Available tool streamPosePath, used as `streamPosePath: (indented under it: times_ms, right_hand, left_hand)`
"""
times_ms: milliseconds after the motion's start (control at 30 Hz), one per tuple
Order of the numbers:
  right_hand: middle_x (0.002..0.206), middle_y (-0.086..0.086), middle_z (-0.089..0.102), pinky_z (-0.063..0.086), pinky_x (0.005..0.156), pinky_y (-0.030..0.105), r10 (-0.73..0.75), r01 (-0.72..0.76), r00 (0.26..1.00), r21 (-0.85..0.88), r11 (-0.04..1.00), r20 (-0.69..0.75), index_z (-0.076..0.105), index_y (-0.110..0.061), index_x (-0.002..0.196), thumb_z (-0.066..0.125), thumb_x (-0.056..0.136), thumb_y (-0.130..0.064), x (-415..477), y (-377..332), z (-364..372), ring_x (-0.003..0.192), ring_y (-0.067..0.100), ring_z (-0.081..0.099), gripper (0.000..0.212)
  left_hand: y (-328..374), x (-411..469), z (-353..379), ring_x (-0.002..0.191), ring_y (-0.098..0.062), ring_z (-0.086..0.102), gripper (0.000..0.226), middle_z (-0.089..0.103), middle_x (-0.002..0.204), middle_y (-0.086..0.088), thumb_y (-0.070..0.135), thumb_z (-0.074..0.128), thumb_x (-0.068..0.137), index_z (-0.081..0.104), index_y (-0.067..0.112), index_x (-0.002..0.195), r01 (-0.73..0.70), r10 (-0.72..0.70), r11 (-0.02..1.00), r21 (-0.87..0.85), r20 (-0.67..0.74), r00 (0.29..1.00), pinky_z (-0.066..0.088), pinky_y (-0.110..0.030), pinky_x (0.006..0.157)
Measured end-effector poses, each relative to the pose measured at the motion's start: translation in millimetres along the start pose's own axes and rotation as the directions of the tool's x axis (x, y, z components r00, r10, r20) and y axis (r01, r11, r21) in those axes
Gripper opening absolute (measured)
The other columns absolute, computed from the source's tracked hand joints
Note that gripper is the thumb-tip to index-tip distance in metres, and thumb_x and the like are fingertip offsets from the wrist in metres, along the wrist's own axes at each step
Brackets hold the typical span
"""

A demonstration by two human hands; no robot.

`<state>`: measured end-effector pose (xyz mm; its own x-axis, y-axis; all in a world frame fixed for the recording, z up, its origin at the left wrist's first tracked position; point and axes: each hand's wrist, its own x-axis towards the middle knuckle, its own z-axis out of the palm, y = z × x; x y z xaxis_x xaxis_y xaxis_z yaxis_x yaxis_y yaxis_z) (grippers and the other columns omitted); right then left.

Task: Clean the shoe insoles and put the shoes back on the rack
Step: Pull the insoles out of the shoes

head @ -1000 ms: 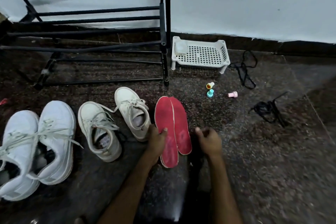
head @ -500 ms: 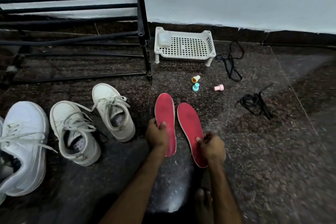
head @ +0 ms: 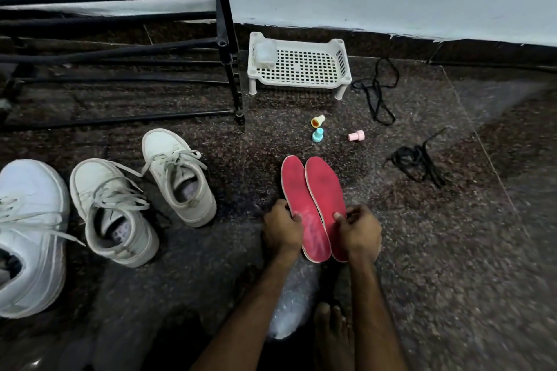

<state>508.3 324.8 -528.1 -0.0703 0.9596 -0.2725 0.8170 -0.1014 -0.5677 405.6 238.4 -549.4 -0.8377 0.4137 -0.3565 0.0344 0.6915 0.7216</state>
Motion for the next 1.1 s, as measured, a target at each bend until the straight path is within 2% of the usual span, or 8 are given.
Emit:
streamPosePath:
  times_ms: [233,433,567,667,767,900,967,1100]
  right_hand:
    - [0.099,0.011,0.069,0.047,0.076,0.034,-0.009,0.008,1.0,-0.056,0.998,-0.02,0.064,-0.013,0.098,0.075,0.08,-0.033,2.6,5.3,-1.0,0.094,0.03,0.064,0.029]
    - [0.121,0.022,0.054,0.042,0.089,0.049,-0.108,0.085,0.982,-0.15,0.985,-0.152,0.054,-0.004,0.114,0.064,0.087,-0.029,-11.6,-11.9,-1.4,0.112,0.042,0.047,0.038]
    - [0.109,0.022,0.061,0.041,0.09,0.045,-0.356,0.36,0.931,0.047,0.932,-0.078,0.06,-0.002,0.107,0.062,0.088,-0.018,-47.5,-76.2,18.6,0.104,0.039,0.054,0.025]
    - [0.094,0.014,0.067,0.045,0.083,0.039,-0.579,0.551,0.814,0.25,0.796,0.051,0.066,-0.006,0.093,0.063,0.085,-0.009,-107.1,-137.3,53.0,0.092,0.033,0.06,0.009]
    - [0.089,0.008,0.07,0.049,0.081,0.037,-0.716,0.614,0.671,0.398,0.682,0.193,0.069,-0.011,0.087,0.06,0.087,-0.011,-187.6,-185.9,84.3,0.087,0.026,0.064,0.009]
    - [0.09,0.01,0.072,0.047,0.082,0.035,-0.855,0.757,0.327,0.431,0.492,0.402,0.073,-0.01,0.09,0.057,0.085,-0.011,-279.6,-208.2,130.3,0.087,0.028,0.065,0.017]
    - [0.094,0.013,0.07,0.047,0.088,0.034,-0.849,0.826,0.133,0.416,0.38,0.511,0.073,-0.009,0.096,0.053,0.076,-0.013,-312.3,-212.7,156.8,0.091,0.032,0.066,0.029]
    - [0.116,0.011,0.066,0.046,0.096,0.036,-0.599,0.88,-0.055,0.322,0.348,0.799,0.067,-0.012,0.116,0.037,0.073,-0.034,-338.3,-226.8,188.3,0.11,0.027,0.06,0.056]
  left_hand:
    - [-7.5,-7.2,-17.9,0.078,-0.026,0.067,0.015,0.072,0.082,-0.007,0.015,0.074,0.077,0.067,0.01,0.09,-0.037,0.036,0.999,-0.019,-0.01,0.999,0.049,-0.032,0.071]
    - [-5.8,-9.0,-39.1,0.086,-0.027,0.068,0.017,0.073,0.09,-0.006,0.03,0.066,0.086,0.068,0.017,0.097,-0.104,0.102,0.993,0.06,0.043,0.994,0.053,-0.036,0.076]
    - [11.0,-8.3,-95.9,0.089,-0.029,0.065,0.015,0.072,0.092,-0.006,0.028,0.057,0.091,0.066,0.017,0.094,-0.208,0.216,0.975,0.079,-0.126,0.968,0.049,-0.038,0.074]
    - [5.9,-2.4,-168.0,0.086,-0.028,0.065,0.014,0.072,0.089,-0.006,0.026,0.055,0.091,0.066,0.017,0.09,-0.177,0.171,0.984,0.006,-0.301,0.938,0.05,-0.036,0.073]
    - [-25.9,-2.3,-258.9,0.085,-0.027,0.065,0.015,0.072,0.088,-0.008,0.024,0.055,0.089,0.068,0.016,0.089,-0.133,0.076,0.988,-0.074,-0.512,0.855,0.046,-0.033,0.072]
    - [-117.0,-1.8,-374.5,0.091,-0.028,0.065,0.015,0.071,0.093,-0.009,0.026,0.055,0.088,0.068,0.017,0.09,-0.001,-0.03,0.999,-0.047,-0.656,0.754,0.049,-0.034,0.08]
    - [-165.4,-1.6,-414.1,0.093,-0.03,0.065,0.015,0.069,0.096,-0.011,0.026,0.058,0.083,0.068,0.018,0.09,0.158,-0.124,0.987,0.0,-0.618,0.776,0.051,-0.036,0.082]
    - [-204.1,2.2,-425.8,0.092,-0.032,0.063,0.021,0.066,0.091,-0.015,0.024,0.072,0.077,0.059,0.011,0.086,0.323,-0.274,0.928,0.187,-0.246,0.93,0.043,-0.033,0.073]
